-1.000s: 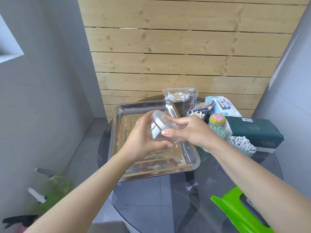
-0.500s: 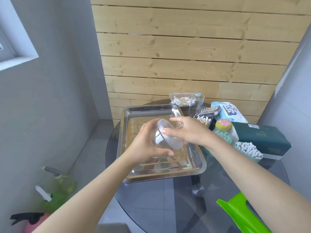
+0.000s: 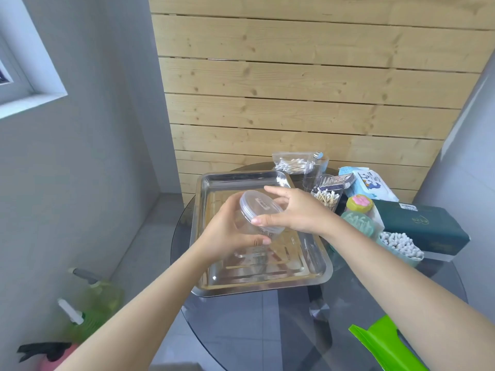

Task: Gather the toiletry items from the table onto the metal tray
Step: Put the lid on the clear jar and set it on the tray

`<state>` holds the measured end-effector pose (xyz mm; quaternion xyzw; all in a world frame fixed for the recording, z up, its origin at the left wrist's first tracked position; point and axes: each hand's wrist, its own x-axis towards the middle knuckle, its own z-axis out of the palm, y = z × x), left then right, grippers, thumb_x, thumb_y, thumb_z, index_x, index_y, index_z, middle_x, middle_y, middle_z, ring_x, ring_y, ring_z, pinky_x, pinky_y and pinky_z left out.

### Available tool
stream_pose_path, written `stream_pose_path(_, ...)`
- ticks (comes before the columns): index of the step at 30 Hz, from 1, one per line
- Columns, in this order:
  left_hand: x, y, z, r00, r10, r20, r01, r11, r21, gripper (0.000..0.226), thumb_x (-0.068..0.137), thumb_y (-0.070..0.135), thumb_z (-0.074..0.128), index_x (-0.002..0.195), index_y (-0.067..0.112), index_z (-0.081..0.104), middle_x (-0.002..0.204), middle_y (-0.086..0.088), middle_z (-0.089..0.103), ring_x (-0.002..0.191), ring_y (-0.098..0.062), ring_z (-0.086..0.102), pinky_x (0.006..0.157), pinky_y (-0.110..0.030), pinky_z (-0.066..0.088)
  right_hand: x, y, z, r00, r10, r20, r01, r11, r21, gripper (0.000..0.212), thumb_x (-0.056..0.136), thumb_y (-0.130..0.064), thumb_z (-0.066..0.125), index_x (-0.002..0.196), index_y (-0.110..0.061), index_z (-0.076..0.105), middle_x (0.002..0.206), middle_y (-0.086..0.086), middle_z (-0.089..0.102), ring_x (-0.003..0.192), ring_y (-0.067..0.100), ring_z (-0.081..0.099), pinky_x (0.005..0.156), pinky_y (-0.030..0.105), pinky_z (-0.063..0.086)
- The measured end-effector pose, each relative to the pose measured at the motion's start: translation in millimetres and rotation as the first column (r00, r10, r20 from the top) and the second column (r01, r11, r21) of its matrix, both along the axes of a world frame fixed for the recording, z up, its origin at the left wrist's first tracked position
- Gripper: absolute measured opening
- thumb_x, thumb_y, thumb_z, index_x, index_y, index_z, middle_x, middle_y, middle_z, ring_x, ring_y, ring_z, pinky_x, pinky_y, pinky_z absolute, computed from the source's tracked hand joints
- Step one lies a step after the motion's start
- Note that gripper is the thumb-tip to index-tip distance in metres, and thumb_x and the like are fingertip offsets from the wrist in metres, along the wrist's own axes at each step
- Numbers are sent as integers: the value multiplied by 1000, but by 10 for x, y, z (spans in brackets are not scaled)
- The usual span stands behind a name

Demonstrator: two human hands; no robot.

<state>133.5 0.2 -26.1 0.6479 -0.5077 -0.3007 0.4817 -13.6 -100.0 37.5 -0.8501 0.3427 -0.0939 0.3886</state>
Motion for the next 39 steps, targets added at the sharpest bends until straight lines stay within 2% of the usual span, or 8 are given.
stream_pose_path(5,303,-125,-42,955,213,208,-236,967,93,102,57,51,84,142,36,28,141,2,29,138,-14,14,114,-39,21,394,-141,-210,971,-161,177,104,949,297,79,79,-54,63,145,-21,35,150,2,42,135,16,42,105,30,33)
stream_pose_path(9,576,-309,-6,894,315,320,-380,910,167,115,57,51,83,148,27,17,146,3,36,138,-21,31,115,-47,25,813,-292,-337,937,-248,244,149,920,362,56,93,-37,52,143,-15,39,150,3,42,136,17,40,111,32,32)
stream_pose_path(13,811,-521,-10,885,314,343,-387,906,172,94,65,39,80,142,22,28,135,6,52,126,-20,49,109,-44,34,1117,-389,-448,917,-288,275,164,902,399,51,96,-30,48,143,-13,38,150,5,40,137,18,38,111,32,29)
stream_pose_path(18,968,-680,-67,871,266,412,-390,885,253,101,77,42,72,152,17,8,155,-4,27,140,-24,32,114,-42,18,1284,-432,-547,899,-322,295,195,900,389,47,97,-29,44,143,-17,39,150,1,40,138,17,37,113,34,26)
stream_pose_path(25,923,-696,-85,841,210,500,-398,864,308,110,80,47,65,151,12,-11,161,-5,10,148,-23,14,115,-47,14,1209,-400,-504,920,-282,272,177,919,352,51,97,-31,44,146,-21,34,154,-1,34,141,17,33,114,35,24)
stream_pose_path(29,668,-654,79,799,220,560,-397,892,215,93,83,45,62,152,18,5,161,-6,9,148,-22,10,118,-45,6,895,-343,-348,938,-249,240,194,953,231,48,97,-25,43,144,-17,37,151,2,39,139,17,36,111,31,28)
stream_pose_path(33,226,-643,242,853,137,504,-260,948,183,65,87,36,58,145,20,32,154,-2,28,142,-21,27,116,-41,17,320,-326,-233,930,-288,227,277,957,81,40,96,-12,42,136,-13,49,144,5,49,134,17,44,99,20,30)
stream_pose_path(39,-454,-786,363,901,12,435,-110,974,200,51,89,36,56,137,21,46,147,-3,43,138,-22,35,114,-49,26,-487,-321,-56,933,-323,160,347,925,-152,39,93,-5,41,126,-16,58,136,2,58,128,15,52,97,19,36)
